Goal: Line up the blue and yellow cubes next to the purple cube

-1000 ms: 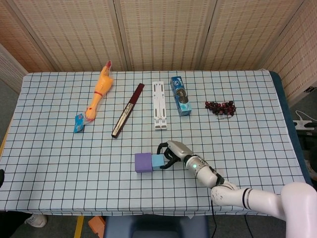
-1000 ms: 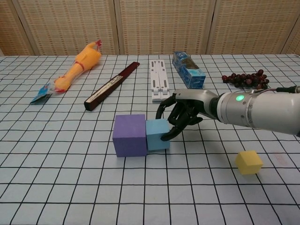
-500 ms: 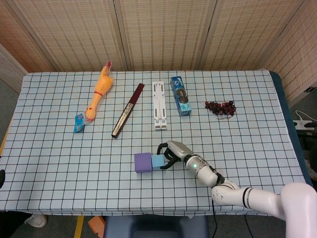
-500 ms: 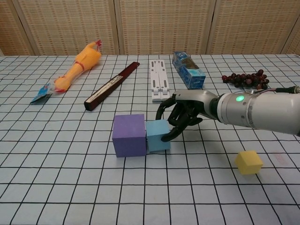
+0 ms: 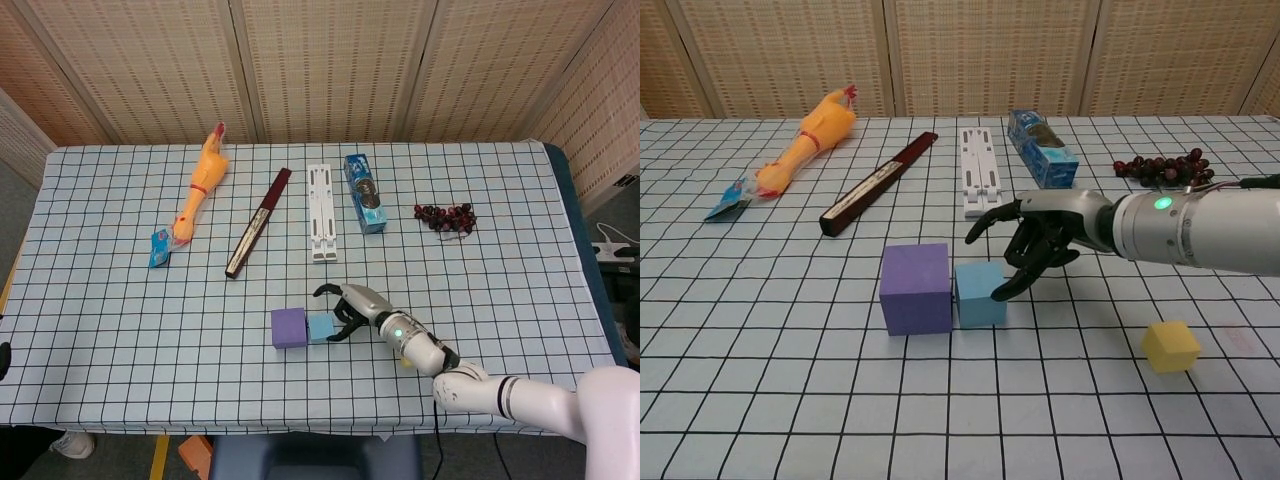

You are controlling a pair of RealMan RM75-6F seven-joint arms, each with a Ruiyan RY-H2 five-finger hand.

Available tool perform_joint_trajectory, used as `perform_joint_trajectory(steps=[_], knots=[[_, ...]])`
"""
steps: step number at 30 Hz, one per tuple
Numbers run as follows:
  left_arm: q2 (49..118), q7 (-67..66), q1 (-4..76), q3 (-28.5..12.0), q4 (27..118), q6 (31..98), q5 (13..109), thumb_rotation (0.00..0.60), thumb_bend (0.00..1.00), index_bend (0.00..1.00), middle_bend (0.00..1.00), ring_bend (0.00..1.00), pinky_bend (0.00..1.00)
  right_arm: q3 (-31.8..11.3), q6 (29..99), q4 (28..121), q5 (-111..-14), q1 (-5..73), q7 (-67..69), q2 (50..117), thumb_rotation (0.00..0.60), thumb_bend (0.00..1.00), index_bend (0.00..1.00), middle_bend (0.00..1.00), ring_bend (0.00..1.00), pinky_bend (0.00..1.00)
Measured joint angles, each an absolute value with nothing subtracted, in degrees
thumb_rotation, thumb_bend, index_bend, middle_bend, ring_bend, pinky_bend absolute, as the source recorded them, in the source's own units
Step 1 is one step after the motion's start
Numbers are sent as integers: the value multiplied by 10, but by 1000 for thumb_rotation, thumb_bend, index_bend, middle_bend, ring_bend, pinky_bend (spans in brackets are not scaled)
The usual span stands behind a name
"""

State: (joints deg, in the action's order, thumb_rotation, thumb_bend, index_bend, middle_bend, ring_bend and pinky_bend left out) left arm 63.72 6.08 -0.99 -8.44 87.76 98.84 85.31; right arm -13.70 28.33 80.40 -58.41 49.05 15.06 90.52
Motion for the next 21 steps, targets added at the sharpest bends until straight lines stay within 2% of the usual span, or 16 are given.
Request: perform_joint_trajectory(steps=[3,6,12,21], knots=[[637,60,-10,-84,878,989,854,600,413,359,369,295,412,-139,287,829,-594,485,155,882,600,0,213,872,972,1000],[637,59,-11,-84,879,990,855,600,414,358,370,296,412,-138,296,860,-596,479,149,851,600,25,266,872,973,1000],[638,50,-11,-82,881,995,862,600,413,358,369,296,412,-120,323,895,-549,486,78,818,600,296,380,875,978,1000],[638,51,-11,-82,881,994,860,600,412,358,370,296,412,-88,309,926,-421,534,23,792,600,524,456,881,984,1000]])
